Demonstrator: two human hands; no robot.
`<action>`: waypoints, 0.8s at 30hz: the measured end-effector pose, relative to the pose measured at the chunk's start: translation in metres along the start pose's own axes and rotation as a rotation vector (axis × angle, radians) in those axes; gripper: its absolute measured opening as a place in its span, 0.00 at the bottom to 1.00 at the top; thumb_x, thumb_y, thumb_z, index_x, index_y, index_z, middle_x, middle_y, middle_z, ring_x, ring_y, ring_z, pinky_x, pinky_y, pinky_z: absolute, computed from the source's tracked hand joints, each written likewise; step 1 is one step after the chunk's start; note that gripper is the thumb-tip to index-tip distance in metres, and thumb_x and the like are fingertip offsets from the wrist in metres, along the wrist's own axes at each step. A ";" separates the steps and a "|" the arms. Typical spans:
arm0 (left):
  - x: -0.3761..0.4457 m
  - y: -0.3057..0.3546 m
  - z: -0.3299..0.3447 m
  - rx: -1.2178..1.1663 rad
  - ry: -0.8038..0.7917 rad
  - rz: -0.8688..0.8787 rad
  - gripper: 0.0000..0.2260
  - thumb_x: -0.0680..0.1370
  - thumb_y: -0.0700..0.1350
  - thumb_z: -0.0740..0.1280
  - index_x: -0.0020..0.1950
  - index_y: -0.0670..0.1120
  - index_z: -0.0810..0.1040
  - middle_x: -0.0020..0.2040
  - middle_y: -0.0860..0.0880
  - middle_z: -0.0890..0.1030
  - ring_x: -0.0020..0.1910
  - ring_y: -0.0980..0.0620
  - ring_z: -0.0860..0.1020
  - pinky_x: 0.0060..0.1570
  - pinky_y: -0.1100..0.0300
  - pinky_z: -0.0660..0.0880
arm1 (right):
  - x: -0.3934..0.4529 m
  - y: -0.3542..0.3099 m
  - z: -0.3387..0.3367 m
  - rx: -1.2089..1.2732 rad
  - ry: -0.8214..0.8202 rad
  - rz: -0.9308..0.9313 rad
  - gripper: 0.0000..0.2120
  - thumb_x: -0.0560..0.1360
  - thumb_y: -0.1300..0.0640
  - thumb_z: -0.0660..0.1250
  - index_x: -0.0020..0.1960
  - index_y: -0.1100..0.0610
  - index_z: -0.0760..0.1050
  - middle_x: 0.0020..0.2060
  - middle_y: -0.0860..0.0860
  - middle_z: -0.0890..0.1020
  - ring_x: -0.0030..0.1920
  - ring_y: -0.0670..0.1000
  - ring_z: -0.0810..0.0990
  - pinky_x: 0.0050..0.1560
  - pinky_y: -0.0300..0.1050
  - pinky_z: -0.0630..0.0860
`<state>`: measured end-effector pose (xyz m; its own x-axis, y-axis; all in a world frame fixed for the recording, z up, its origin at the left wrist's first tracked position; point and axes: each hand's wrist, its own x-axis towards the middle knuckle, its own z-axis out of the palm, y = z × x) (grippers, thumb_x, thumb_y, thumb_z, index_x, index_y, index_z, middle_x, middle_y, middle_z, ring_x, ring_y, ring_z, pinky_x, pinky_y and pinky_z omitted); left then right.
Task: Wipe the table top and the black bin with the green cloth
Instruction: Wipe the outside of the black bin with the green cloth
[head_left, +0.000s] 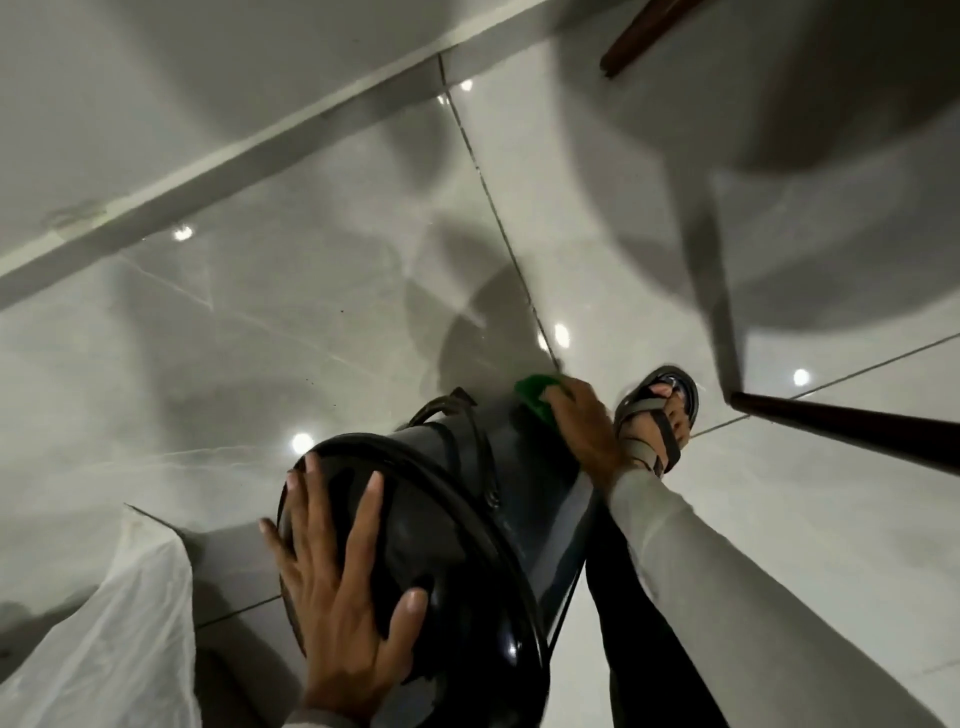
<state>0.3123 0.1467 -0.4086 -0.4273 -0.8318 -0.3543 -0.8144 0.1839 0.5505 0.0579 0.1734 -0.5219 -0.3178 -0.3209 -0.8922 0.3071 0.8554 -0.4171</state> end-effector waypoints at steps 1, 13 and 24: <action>0.001 -0.002 -0.001 -0.017 0.002 -0.013 0.35 0.79 0.76 0.46 0.85 0.64 0.54 0.88 0.46 0.50 0.89 0.47 0.44 0.81 0.24 0.43 | 0.000 -0.012 0.009 0.005 -0.039 -0.041 0.15 0.84 0.62 0.63 0.69 0.62 0.79 0.71 0.59 0.79 0.70 0.60 0.78 0.67 0.37 0.72; 0.006 0.000 -0.010 -0.101 0.051 -0.145 0.39 0.83 0.70 0.49 0.82 0.42 0.63 0.84 0.35 0.64 0.84 0.31 0.61 0.77 0.23 0.60 | -0.189 0.033 -0.001 -0.027 -0.029 -0.507 0.30 0.64 0.69 0.71 0.59 0.42 0.81 0.76 0.46 0.73 0.77 0.37 0.70 0.69 0.25 0.70; 0.073 -0.006 -0.053 -0.013 -0.199 -0.035 0.43 0.65 0.74 0.70 0.74 0.53 0.73 0.75 0.47 0.68 0.73 0.43 0.70 0.69 0.38 0.74 | -0.120 -0.011 -0.016 0.043 -0.087 -0.301 0.30 0.74 0.74 0.64 0.60 0.42 0.84 0.78 0.45 0.67 0.78 0.41 0.68 0.64 0.23 0.74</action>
<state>0.3073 0.0574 -0.3974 -0.4688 -0.7175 -0.5152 -0.8257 0.1489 0.5440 0.0778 0.2090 -0.4074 -0.3231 -0.5918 -0.7385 0.2494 0.6996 -0.6697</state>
